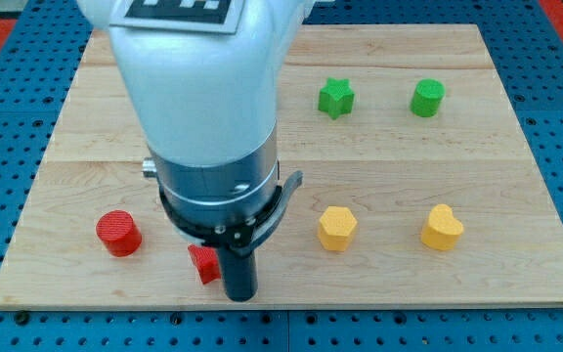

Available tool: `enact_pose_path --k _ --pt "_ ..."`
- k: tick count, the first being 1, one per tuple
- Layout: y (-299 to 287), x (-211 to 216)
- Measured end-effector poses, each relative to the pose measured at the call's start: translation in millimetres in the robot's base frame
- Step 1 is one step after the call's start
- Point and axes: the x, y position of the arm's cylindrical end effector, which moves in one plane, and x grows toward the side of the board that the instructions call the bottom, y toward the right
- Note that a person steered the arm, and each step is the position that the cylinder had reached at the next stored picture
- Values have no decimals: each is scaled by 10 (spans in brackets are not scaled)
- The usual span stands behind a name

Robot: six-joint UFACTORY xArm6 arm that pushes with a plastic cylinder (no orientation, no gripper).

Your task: Slightly adjust the yellow hexagon red blocks in the horizontal line

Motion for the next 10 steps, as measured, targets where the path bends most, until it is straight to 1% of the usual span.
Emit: enact_pose_path --k 1,2,3,4,5,6,7,8,9,10 --pt "-315 1" --pt "-596 -100" --pt "-538 -279" --pt "-547 -282" --pt "-517 -245" --pt "-492 27" --pt "-359 -200" --pt "-371 -364" --pt "-428 63" --pt "-1036 102"
